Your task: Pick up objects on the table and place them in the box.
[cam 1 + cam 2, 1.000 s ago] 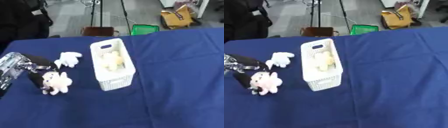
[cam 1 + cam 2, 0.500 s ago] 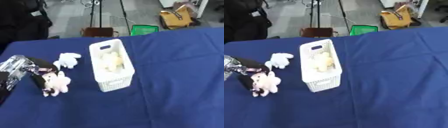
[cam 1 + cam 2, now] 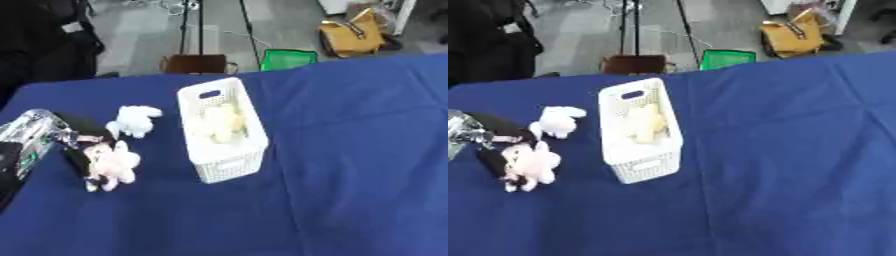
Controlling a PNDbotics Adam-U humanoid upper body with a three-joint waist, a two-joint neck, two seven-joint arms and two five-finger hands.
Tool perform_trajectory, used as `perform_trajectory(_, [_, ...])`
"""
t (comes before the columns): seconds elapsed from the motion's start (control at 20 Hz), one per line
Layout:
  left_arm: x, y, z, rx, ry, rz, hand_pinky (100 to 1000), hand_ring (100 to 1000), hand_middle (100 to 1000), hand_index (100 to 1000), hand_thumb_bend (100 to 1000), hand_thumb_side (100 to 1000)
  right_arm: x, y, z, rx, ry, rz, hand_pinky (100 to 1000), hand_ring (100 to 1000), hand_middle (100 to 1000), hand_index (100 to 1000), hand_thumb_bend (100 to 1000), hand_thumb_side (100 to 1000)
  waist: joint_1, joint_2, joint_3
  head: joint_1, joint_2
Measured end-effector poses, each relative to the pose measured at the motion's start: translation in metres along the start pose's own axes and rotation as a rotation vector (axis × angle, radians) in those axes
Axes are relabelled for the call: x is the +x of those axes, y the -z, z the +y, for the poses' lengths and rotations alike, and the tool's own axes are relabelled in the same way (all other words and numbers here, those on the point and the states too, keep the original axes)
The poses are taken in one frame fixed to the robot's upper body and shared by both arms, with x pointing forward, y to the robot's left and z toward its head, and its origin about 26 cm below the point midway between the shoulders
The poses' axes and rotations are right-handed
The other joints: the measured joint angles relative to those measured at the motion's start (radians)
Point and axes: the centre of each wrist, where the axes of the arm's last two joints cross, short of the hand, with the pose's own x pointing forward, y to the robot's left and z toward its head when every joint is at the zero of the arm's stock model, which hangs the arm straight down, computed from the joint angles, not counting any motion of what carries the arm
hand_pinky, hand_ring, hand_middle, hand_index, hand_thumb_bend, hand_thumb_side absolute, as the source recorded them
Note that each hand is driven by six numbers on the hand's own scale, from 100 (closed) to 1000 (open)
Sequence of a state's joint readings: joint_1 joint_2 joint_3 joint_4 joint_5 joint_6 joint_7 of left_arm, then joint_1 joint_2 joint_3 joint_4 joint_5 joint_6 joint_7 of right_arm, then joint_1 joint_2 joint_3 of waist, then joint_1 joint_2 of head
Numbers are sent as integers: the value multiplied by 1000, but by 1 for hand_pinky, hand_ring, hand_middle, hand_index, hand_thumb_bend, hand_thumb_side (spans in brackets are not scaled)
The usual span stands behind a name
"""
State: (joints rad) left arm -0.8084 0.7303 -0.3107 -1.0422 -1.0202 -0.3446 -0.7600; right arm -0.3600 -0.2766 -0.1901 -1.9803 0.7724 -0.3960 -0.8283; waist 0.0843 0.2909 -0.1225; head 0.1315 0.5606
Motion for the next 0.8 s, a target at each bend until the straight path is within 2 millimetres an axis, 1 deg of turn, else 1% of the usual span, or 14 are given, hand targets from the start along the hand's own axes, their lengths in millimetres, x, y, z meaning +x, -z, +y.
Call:
perform_trajectory(0.05, [0,0,0,6,0,-6,791,843,791,759,397,554,0,0,0,0,0,0,725,622,575,731,100,832,0,0,0,0,0])
perform_trajectory(0.25, [1,-1,2,19,-13,-22,765,819,764,732,388,557,0,0,0,0,0,0,725,623,575,731,100,831,0,0,3,0,0])
perform_trajectory(0.35, [1,-1,3,23,-21,-27,745,798,736,713,379,555,0,0,0,0,1,1,725,623,575,731,100,830,0,0,5,-1,0])
perform_trajectory(0.4, [2,-2,4,25,-23,-29,733,784,719,684,367,554,0,0,0,0,1,1,725,623,576,731,100,829,0,0,5,-1,0])
perform_trajectory(0.5, [2,-2,5,26,-29,-32,729,779,713,664,353,554,0,0,0,0,1,1,725,623,576,731,100,829,0,0,5,-1,0])
perform_trajectory(0.65, [2,-3,5,27,-36,-36,728,778,712,660,350,554,0,0,0,-1,3,3,725,623,576,731,100,828,0,0,5,-1,0])
perform_trajectory(0.7, [2,-3,6,27,-37,-36,724,776,711,650,320,553,0,0,0,-1,3,4,725,623,576,732,100,827,0,0,5,-1,0])
perform_trajectory(0.75, [2,-3,7,30,-38,-37,724,776,711,650,320,553,0,0,0,-1,3,4,725,623,576,732,100,827,-1,0,5,-1,0])
perform_trajectory(0.8, [3,-4,9,36,-36,-38,722,773,707,630,300,549,0,-1,0,0,3,5,725,623,576,732,100,826,-1,0,5,-1,0])
